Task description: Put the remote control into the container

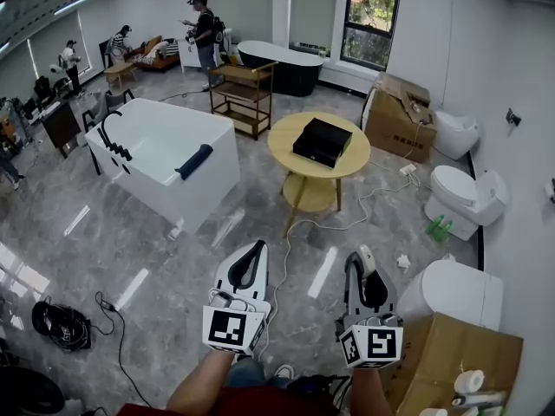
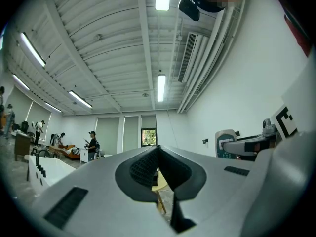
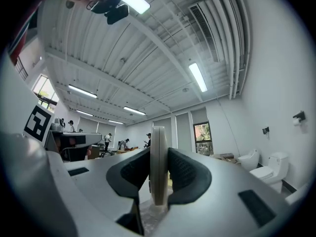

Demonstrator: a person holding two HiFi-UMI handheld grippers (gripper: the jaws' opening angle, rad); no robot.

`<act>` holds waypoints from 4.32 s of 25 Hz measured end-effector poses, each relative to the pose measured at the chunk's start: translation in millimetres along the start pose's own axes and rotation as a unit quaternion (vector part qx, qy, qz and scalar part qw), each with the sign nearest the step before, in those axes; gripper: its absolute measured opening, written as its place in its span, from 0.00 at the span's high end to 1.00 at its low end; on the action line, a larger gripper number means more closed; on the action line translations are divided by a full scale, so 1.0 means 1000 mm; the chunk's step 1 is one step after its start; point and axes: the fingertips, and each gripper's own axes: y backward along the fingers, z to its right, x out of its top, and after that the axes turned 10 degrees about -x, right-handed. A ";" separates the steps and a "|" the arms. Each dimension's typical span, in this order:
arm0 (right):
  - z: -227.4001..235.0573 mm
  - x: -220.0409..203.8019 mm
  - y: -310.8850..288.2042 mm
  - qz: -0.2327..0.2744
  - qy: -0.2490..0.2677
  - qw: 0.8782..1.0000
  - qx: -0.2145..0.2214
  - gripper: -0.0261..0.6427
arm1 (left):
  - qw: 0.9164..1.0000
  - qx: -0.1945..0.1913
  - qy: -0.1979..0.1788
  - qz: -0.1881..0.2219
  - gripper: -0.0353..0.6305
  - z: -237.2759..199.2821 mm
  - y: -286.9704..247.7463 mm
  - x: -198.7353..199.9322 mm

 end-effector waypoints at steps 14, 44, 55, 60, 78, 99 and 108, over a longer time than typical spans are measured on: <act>-0.041 -0.015 -0.115 -0.005 0.010 1.000 -0.004 0.79 | 1.000 -0.016 0.001 -0.007 0.92 -0.095 -0.069 -0.024; -0.121 -0.048 -0.267 0.005 0.033 0.998 -0.062 0.78 | 0.998 -0.055 0.022 -0.022 0.92 -0.265 -0.144 -0.075; -0.052 -0.055 -0.330 0.005 0.042 0.998 -0.052 0.79 | 0.998 -0.046 0.023 -0.020 0.92 -0.246 -0.234 -0.095; -0.009 -0.059 -0.360 0.002 0.044 0.998 -0.045 0.78 | 0.999 -0.041 0.022 -0.018 0.92 -0.229 -0.283 -0.104; 0.089 -0.067 -0.436 -0.006 0.024 1.000 -0.018 0.79 | 0.999 -0.014 0.003 -0.033 0.92 -0.196 -0.393 -0.124; 0.048 -0.099 -0.568 -0.024 0.035 0.999 -0.020 0.79 | 0.999 -0.032 0.020 -0.029 0.92 -0.299 -0.482 -0.164; 0.006 -0.094 -0.627 -0.012 0.034 0.999 -0.029 0.79 | 0.999 -0.045 0.018 -0.024 0.92 -0.365 -0.504 -0.162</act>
